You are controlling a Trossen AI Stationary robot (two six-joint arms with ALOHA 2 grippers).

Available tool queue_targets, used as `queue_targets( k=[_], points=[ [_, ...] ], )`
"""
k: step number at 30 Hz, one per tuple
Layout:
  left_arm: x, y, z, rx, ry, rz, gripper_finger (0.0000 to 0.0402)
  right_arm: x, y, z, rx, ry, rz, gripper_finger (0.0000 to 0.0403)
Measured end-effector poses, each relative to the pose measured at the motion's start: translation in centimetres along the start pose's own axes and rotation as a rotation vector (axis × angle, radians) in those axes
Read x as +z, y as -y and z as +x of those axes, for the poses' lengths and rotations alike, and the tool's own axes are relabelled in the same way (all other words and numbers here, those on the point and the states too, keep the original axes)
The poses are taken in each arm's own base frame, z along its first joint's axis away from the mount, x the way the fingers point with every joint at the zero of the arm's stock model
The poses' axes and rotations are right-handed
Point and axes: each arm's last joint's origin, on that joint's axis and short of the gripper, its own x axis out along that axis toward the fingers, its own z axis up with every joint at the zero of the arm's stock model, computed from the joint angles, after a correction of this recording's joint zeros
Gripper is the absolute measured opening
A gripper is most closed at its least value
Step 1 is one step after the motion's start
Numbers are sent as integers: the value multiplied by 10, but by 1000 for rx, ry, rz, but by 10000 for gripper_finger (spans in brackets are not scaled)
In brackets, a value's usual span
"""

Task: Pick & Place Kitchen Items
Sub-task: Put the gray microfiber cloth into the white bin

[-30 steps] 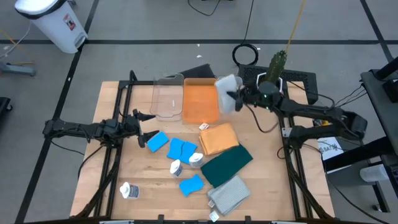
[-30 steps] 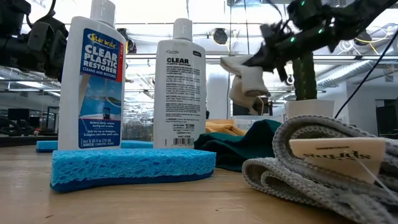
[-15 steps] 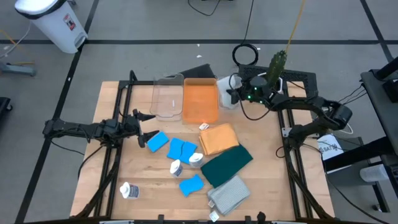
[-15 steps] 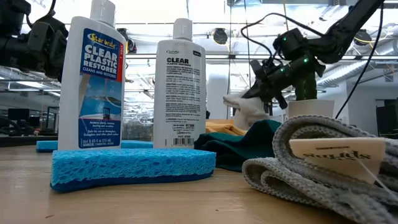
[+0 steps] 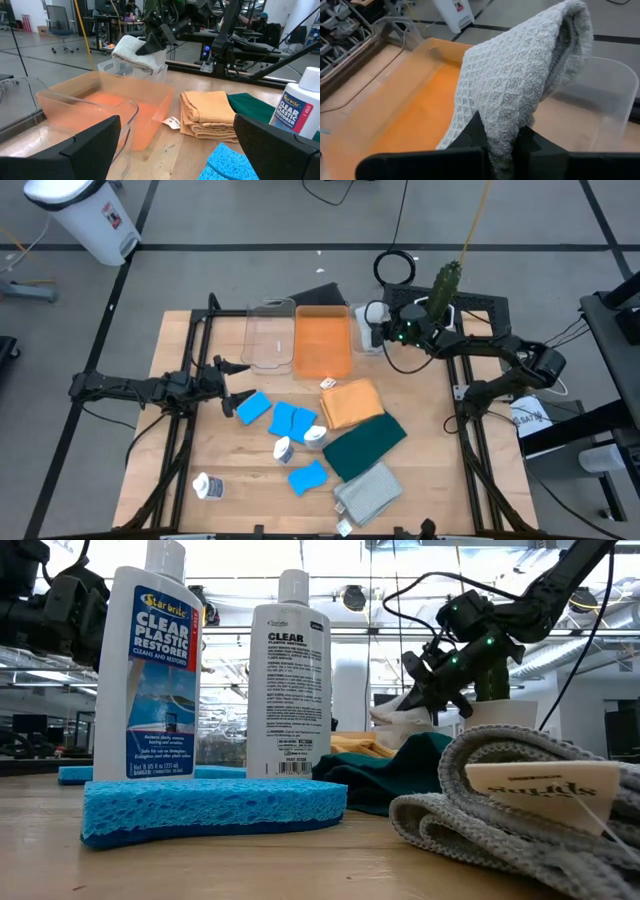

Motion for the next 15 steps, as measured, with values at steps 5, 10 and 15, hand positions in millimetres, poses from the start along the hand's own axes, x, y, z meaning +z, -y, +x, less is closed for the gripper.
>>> queue_targets(
  k=[5, 10, 15],
  points=[
    [0, 0, 0, 0, 0, 0, 395, -7, -4, 0, -6, -51, -19, 18],
    [0, 0, 0, 0, 0, 0, 395, -9, -10, 0, -23, -39, -34, 18],
    [0, 0, 0, 0, 0, 0, 395, -10, -11, -1, -119, 4, -92, 18]
  ],
)
